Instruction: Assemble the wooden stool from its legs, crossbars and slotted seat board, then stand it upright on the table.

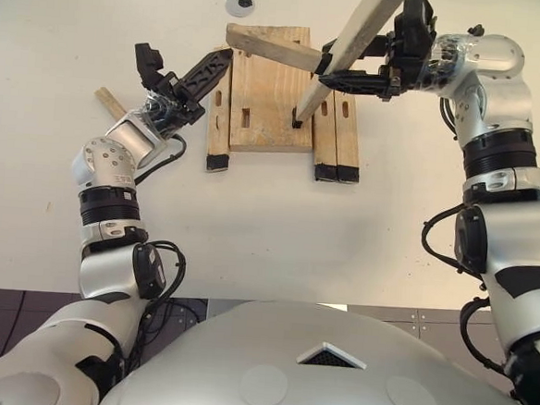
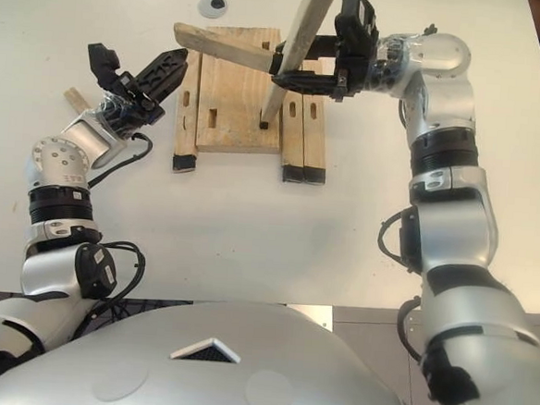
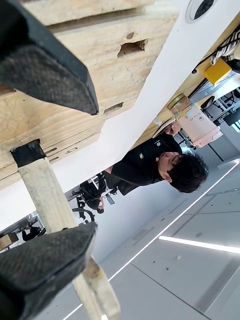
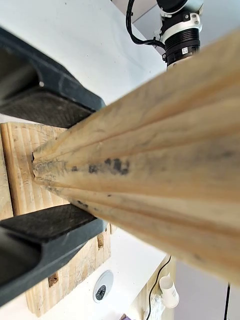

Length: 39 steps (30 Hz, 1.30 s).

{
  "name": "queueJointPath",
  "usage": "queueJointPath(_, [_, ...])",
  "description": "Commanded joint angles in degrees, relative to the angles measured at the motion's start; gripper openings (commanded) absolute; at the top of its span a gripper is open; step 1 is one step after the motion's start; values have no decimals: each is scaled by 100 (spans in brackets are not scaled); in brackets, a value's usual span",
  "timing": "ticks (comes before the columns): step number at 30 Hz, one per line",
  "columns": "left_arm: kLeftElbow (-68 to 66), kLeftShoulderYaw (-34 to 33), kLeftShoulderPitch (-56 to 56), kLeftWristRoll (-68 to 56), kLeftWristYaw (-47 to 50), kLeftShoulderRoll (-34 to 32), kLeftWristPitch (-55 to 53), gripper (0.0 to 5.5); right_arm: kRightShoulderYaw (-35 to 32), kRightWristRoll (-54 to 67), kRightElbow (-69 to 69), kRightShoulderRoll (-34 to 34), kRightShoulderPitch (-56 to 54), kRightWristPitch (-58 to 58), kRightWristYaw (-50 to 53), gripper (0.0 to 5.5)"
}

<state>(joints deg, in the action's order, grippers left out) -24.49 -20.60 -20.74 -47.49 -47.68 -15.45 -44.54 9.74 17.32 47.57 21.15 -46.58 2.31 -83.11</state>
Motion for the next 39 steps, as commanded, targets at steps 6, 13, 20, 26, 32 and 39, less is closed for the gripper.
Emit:
queueJointPath(6, [-156,-618,-150,-365,397,50,-7,394,1072,-1447,1182,-14,-156,172,56,205])
queueJointPath(13, [-242,-957,-181,-531,592,-2,73,394,1716,-1949,1400,170,-508,25,117,205])
queueJointPath(20, [-186,-984,-219,-500,708,96,96,394,2128,-1951,1217,54,-494,-99,129,205])
queueJointPath(26, [-154,-911,-202,-484,733,150,75,394,2406,-1959,1010,-165,-201,-203,199,204])
queueJointPath(32, [-188,-908,-154,-445,722,150,93,394,2286,-1698,1107,-90,-159,-509,4,204])
queueJointPath(39, [-228,-912,-97,-391,704,141,194,394,2099,-1115,-143,505,97,-1281,-796,204])
